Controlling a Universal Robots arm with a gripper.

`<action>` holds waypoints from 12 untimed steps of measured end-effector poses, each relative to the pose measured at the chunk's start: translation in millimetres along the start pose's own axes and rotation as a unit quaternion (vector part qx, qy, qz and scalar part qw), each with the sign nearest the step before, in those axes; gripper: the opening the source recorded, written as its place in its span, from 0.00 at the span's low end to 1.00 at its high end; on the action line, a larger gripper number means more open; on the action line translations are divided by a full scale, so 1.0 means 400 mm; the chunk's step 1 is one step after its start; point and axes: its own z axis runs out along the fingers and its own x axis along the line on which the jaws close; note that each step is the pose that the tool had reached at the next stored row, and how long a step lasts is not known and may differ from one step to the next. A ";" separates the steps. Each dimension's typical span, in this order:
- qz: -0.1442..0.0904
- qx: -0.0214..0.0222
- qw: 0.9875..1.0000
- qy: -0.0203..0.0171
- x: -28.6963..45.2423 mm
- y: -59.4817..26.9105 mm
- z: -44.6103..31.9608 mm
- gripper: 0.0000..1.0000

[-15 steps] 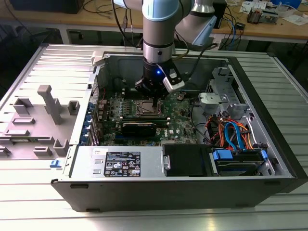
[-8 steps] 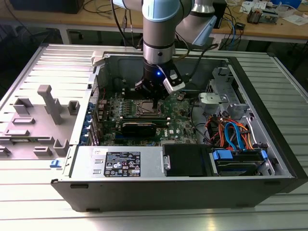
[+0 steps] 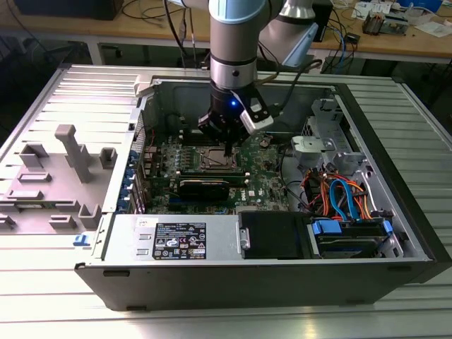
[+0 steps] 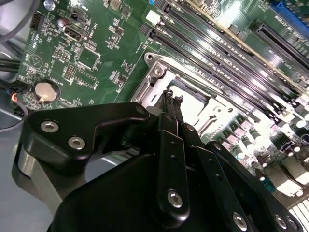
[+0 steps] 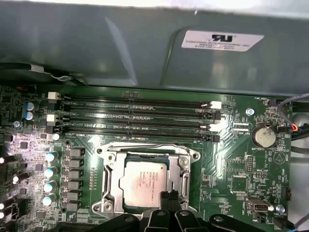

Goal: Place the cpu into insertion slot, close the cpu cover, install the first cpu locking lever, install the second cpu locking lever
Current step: 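Install the second cpu locking lever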

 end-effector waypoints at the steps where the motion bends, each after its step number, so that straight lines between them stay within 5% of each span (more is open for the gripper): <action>1: 0.000 0.000 1.000 0.000 0.000 0.000 -0.003 0.11; 12: 0.000 0.000 1.000 0.000 0.000 -0.011 -0.004 0.11</action>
